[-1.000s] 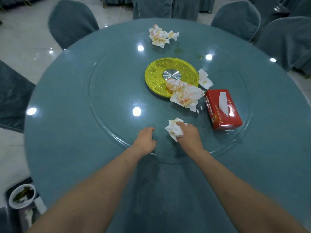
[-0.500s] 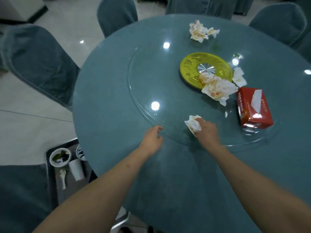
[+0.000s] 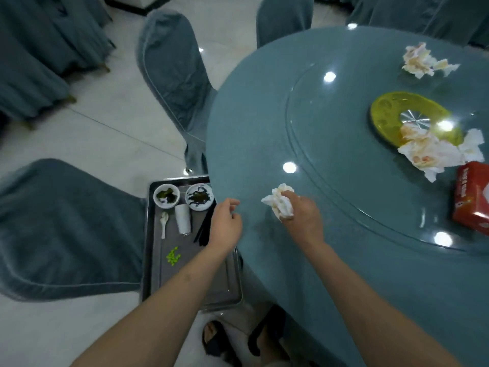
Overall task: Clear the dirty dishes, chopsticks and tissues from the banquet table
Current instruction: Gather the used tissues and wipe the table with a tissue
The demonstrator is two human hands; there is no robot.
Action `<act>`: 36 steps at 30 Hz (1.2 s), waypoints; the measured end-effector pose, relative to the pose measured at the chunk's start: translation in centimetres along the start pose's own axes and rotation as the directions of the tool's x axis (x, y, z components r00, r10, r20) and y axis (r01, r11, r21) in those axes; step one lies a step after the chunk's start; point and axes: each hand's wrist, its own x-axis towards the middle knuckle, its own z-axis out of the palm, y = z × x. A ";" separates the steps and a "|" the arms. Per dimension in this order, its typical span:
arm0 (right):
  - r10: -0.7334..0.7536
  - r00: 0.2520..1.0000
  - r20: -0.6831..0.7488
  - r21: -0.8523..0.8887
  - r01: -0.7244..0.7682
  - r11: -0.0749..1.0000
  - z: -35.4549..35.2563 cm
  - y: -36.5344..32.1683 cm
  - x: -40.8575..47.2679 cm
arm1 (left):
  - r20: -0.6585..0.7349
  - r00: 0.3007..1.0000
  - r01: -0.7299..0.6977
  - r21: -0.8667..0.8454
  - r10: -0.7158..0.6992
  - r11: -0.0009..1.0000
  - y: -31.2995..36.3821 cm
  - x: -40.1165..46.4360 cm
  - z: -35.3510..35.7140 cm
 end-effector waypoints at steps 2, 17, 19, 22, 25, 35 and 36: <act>-0.046 0.998 0.038 0.070 0.043 0.997 1.4 -3.8 -0.8 | -0.071 0.996 0.054 -0.027 -0.055 0.998 -2.6 -0.9 -2.7; -0.331 0.857 0.395 0.209 0.267 0.941 17.3 -20.2 -10.0 | -0.329 0.849 0.386 -0.150 -0.414 0.910 -24.0 -7.3 -14.8; -0.346 0.811 0.471 0.182 0.295 0.938 20.2 -20.6 -11.5 | -0.327 0.827 0.421 -0.177 -0.456 0.890 -26.1 -8.0 -14.4; -0.363 0.763 0.535 0.188 0.311 0.931 24.5 -20.8 -13.5 | -0.315 0.811 0.445 -0.212 -0.492 0.870 -29.4 -8.6 -13.0; -0.355 0.720 0.596 0.191 0.303 0.934 28.1 -21.3 -14.8 | -0.311 0.800 0.465 -0.220 -0.514 0.857 -32.6 -8.7 -11.6; -0.358 0.631 0.688 0.234 0.275 0.933 38.4 -21.3 -17.0 | -0.301 0.733 0.547 -0.274 -0.611 0.791 -39.9 -7.2 -9.3; -0.372 0.631 0.681 0.246 0.281 0.928 39.1 -21.1 -17.1 | -0.298 0.733 0.546 -0.280 -0.612 0.790 -40.2 -6.9 -9.1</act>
